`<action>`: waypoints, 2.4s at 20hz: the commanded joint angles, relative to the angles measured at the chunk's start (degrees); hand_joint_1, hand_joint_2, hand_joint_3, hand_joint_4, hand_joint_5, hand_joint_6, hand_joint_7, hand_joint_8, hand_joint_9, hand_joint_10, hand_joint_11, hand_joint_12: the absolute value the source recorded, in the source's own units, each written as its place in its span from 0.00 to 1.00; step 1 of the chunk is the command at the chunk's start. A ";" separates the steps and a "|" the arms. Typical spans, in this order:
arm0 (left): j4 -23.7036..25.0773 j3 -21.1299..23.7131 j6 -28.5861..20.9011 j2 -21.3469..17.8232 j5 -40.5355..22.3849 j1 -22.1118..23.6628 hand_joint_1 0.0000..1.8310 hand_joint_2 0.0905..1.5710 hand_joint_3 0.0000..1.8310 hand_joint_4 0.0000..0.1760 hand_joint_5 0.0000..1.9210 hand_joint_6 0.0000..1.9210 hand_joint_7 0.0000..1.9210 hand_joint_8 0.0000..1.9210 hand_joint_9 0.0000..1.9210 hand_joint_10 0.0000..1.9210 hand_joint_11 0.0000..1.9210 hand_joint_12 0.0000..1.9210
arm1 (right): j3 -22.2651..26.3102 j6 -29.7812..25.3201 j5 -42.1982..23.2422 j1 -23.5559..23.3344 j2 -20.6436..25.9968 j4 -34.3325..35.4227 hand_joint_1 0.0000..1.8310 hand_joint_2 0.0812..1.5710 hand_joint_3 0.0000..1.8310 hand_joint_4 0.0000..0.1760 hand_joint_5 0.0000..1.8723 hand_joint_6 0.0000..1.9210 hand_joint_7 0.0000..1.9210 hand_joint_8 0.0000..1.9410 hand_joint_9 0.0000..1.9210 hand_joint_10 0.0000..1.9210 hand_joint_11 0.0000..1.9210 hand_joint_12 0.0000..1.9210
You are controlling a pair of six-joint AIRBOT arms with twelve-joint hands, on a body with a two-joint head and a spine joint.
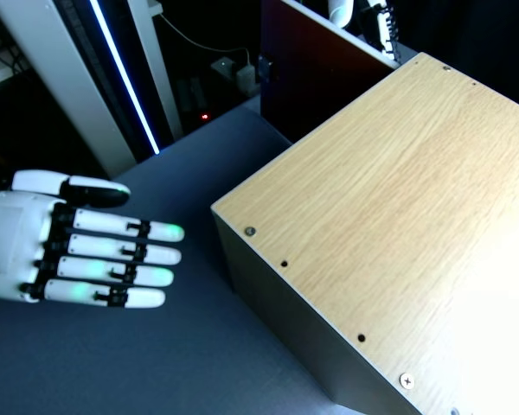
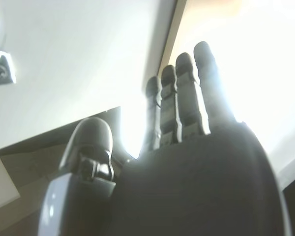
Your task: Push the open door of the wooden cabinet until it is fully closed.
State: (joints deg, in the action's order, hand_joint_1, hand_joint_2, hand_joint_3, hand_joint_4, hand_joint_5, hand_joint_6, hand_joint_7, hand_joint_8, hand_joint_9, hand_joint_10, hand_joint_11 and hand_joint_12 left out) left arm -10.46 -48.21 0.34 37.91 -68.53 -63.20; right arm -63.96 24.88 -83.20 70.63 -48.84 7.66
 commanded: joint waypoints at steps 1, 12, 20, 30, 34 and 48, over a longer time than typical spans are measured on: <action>-0.63 -0.32 -0.34 0.08 -6.95 0.56 0.08 0.89 0.00 0.00 0.09 0.00 0.09 0.00 0.09 0.00 0.08 0.06 | -0.37 -0.63 -7.06 -0.24 0.01 1.63 0.25 0.86 0.01 0.00 0.25 0.00 0.24 0.00 0.16 0.01 0.03 0.24; 5.58 0.58 -0.34 -1.38 -5.91 0.73 0.09 0.90 0.00 0.00 0.11 0.00 0.12 0.00 0.13 0.00 0.14 0.03 | -0.37 -0.81 -7.00 -0.24 0.02 1.44 0.25 0.87 0.00 0.00 0.24 0.00 0.23 0.00 0.17 0.00 0.05 0.22; 10.93 -0.11 -0.34 0.11 -1.03 5.04 0.00 0.95 0.01 0.00 0.09 0.00 0.13 0.00 0.14 0.00 0.13 0.01 | -0.38 -0.81 -6.90 -0.28 -0.09 1.41 0.23 0.88 0.00 0.00 0.24 0.00 0.22 0.00 0.17 0.00 0.04 0.23; 14.83 -1.60 -0.34 3.66 2.12 8.64 0.00 0.94 0.00 0.00 0.06 0.00 0.09 0.00 0.09 0.00 0.10 0.00 | -0.36 -0.84 -6.90 -0.28 -0.10 1.34 0.23 0.88 0.00 0.00 0.25 0.00 0.23 0.00 0.17 0.00 0.04 0.24; 17.03 -2.43 -0.34 5.26 3.67 10.87 0.00 0.94 0.00 0.00 0.05 0.00 0.07 0.00 0.07 0.00 0.09 0.00 | -0.41 -0.84 -6.90 -0.27 -0.13 1.34 0.22 0.89 0.00 0.00 0.24 0.00 0.24 0.00 0.18 0.00 0.05 0.24; 21.42 -6.21 -0.34 11.36 8.51 17.03 0.00 0.95 0.00 0.00 0.08 0.01 0.08 0.00 0.07 0.00 0.06 0.00 | -0.82 -0.84 -6.92 -0.27 -0.29 1.28 0.24 0.88 0.00 0.00 0.25 0.00 0.23 0.00 0.17 0.00 0.05 0.22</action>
State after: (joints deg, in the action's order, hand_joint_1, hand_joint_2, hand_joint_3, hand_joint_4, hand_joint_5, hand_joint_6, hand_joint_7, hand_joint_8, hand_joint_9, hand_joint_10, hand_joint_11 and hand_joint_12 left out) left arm 12.08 -54.48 0.30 49.39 -53.82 -46.74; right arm -64.34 24.40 -83.24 70.63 -49.06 7.40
